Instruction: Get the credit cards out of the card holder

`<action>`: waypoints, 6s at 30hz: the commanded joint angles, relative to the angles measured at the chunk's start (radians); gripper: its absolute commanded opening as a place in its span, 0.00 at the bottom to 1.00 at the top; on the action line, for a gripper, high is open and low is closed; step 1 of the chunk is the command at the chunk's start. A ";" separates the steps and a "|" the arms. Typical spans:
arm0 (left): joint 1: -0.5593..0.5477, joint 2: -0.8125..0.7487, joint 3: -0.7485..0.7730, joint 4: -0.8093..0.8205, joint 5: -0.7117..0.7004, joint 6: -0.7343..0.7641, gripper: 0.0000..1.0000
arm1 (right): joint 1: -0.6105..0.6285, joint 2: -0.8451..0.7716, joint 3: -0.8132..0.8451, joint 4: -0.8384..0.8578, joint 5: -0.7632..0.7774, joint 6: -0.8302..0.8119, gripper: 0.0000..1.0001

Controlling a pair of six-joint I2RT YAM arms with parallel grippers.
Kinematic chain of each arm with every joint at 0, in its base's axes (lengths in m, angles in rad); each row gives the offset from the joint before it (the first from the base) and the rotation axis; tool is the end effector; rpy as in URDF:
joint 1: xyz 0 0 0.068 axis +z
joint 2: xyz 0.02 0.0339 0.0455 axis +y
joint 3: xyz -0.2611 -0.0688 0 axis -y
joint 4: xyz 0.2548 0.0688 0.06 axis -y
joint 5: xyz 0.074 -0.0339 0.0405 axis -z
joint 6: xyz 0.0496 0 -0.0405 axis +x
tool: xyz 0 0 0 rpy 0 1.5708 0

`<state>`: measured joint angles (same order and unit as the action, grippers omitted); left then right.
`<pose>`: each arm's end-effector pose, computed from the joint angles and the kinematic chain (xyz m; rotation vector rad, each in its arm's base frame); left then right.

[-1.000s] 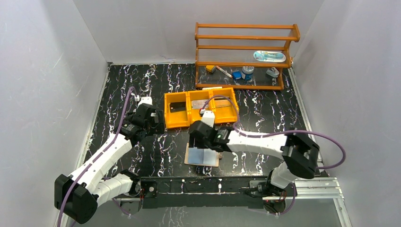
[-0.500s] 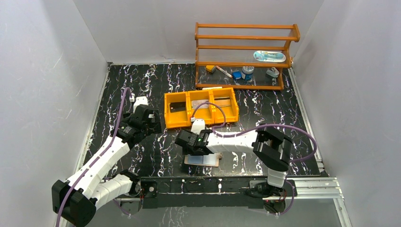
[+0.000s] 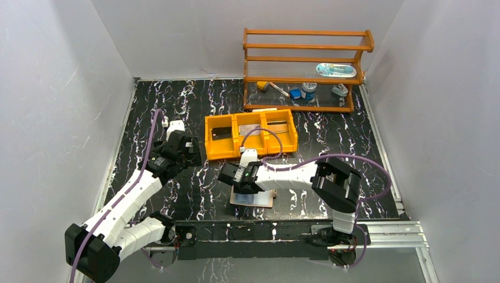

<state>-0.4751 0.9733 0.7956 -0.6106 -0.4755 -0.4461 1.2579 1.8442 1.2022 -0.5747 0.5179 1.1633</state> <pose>0.2040 -0.0794 0.2596 -0.1917 2.2459 0.0756 0.1376 0.3455 0.1506 0.0002 2.5339 0.1875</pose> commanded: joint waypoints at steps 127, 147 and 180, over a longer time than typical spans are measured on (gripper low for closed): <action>-0.254 0.386 -0.022 0.308 0.892 -0.231 0.70 | -0.180 -0.528 -0.474 0.184 -0.172 0.064 0.62; -0.306 0.524 -0.059 0.357 0.850 -0.250 0.48 | -0.193 -0.479 -0.580 0.419 -0.310 0.094 0.39; -0.306 0.331 0.008 0.206 0.605 -0.209 0.56 | -0.253 -0.574 -0.540 0.376 -0.302 0.005 0.50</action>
<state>-0.7757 1.3983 0.7544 -0.3470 0.2253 -0.6720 1.0080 1.2758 0.5892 -0.1459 0.1658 1.2320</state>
